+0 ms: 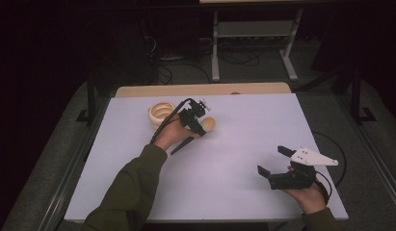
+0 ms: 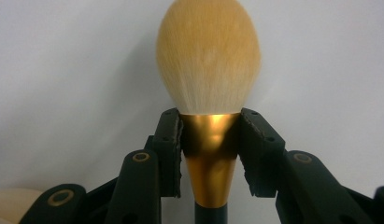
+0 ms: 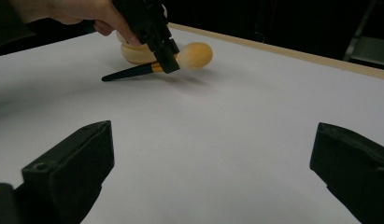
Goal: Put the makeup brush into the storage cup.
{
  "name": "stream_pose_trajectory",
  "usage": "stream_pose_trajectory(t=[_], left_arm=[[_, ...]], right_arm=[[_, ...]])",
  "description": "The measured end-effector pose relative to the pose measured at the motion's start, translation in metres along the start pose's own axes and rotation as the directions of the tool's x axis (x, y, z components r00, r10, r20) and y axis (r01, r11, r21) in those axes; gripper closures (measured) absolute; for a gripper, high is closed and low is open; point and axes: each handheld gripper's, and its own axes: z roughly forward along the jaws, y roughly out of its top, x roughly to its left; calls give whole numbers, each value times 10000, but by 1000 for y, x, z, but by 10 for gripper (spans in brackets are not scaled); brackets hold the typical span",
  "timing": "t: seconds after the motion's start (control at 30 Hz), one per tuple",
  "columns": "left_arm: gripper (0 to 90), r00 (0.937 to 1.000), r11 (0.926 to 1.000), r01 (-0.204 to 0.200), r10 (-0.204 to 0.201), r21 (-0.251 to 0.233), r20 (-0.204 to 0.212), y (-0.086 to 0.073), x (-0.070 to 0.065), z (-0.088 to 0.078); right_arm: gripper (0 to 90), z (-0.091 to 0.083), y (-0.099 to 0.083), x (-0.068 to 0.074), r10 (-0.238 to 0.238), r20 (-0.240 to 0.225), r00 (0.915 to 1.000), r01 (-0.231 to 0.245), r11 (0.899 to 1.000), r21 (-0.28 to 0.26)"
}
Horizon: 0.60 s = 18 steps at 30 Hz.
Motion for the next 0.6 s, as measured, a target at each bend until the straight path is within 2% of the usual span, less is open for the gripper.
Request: stream_pose_trajectory(t=[0.07,0.13,0.33,0.5,0.6], left_arm=[[626,9999,9999,-40,42,-151,134,0,1,-4],[626,9995,9987,174,-160,-478,284,-1,0,-7],[626,9970,9947,60,20,-1031,777,-5,3,-17],[626,9938,9837,341,-147,-1768,1098,-12,6,-24],[626,9939,9766,367,-137,-2121,1090,-16,7,-27]], right_arm=[[0,0,0,0,10,-2,10000,-10,10000,-13],[0,0,0,0,21,-5,10000,-21,10000,-28],[0,-1,0,0,16,-2,10000,-16,10000,-15],[0,-1,0,0,14,11,10000,-14,10000,-10],[0,0,1,0,18,20,10000,-18,10000,-7]])
